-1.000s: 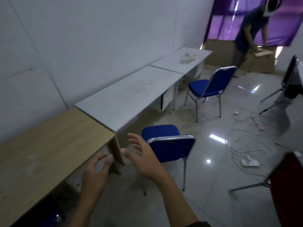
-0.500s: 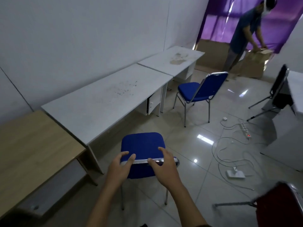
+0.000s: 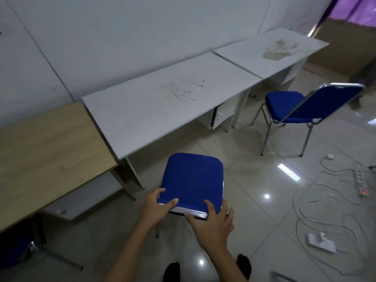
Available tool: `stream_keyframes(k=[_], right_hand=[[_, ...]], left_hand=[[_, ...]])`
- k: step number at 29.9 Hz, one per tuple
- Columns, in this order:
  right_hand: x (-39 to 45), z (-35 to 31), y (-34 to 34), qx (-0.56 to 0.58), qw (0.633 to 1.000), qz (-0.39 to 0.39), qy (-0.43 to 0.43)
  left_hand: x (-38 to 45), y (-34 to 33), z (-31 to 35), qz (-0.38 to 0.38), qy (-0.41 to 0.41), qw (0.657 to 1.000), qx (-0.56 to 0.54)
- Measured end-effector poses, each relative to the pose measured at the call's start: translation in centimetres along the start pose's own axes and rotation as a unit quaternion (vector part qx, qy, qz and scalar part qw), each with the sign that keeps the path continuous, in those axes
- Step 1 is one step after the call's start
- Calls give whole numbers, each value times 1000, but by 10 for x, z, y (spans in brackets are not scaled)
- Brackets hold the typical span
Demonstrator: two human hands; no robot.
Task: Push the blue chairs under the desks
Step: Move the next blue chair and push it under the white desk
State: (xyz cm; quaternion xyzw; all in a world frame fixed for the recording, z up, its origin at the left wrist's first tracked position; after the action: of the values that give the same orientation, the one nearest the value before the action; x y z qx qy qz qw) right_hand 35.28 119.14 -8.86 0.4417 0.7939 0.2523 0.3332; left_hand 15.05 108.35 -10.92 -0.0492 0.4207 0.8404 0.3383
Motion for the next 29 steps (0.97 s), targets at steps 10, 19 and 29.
stream_keyframes(k=[10, 19, 29], right_hand=[[50, 33, 31, 1, 994, -4, 108], [156, 65, 122, 3, 975, -90, 201], [259, 71, 173, -15, 955, -170, 244]], left_hand=[[-16, -41, 36, 93, 58, 993, 42], [-21, -117, 129, 139, 96, 984, 53], [-4, -167, 199, 136, 143, 980, 19]])
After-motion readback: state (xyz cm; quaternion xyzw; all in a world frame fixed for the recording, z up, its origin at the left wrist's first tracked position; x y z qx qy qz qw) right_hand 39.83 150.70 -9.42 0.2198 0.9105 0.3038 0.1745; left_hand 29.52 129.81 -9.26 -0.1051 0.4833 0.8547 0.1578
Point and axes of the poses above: each hand's wrist, its own x-axis towards the middle knuckle, its own y-axis out of the back of the hand, z = x × y, the point moved 4 cm from there along x, towards the middle knuckle, and after that the axes turned 10 degrees about x, right-handed, at the moved point
